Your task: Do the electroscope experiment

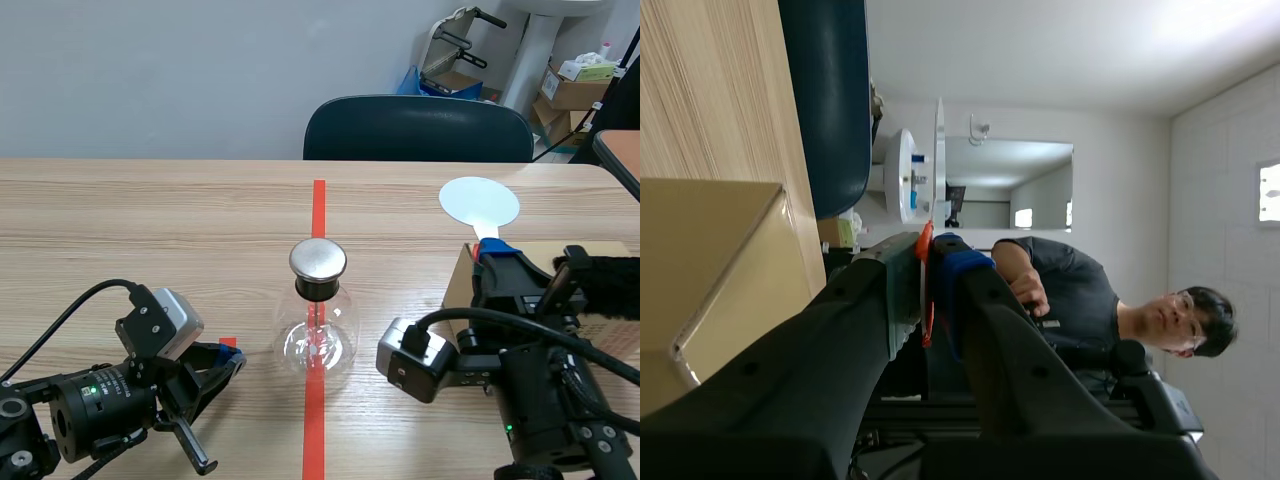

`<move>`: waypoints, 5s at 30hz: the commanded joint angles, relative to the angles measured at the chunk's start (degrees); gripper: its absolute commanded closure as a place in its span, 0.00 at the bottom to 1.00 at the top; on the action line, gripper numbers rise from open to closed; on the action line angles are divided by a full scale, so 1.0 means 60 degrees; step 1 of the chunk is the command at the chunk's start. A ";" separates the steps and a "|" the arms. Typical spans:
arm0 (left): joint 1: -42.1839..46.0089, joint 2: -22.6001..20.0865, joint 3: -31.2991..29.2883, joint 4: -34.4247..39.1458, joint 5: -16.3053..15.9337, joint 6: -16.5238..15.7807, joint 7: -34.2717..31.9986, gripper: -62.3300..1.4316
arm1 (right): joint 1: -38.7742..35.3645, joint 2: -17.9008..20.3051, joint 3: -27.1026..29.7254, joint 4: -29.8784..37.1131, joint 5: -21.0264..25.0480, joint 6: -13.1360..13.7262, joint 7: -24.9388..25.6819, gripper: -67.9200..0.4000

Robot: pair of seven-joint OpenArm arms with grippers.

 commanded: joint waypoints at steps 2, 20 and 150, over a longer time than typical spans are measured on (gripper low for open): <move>-0.0004 0.0029 -0.0022 0.0197 0.0011 -0.0011 -0.0127 0.91 | 0.0106 0.0084 0.0029 0.0066 -0.0004 -0.0106 -0.0168 0.98; -0.0004 0.0025 -0.0022 0.0197 0.0011 -0.0011 -0.0127 0.91 | 0.0106 0.0084 0.0029 0.0066 -0.0004 -0.0106 -0.0204 0.98; 0.1628 -0.5672 -0.0022 0.5854 0.0692 -0.2951 -0.3818 0.46 | -0.0080 -0.1191 0.8717 -0.4590 0.3763 -0.1475 1.1500 0.98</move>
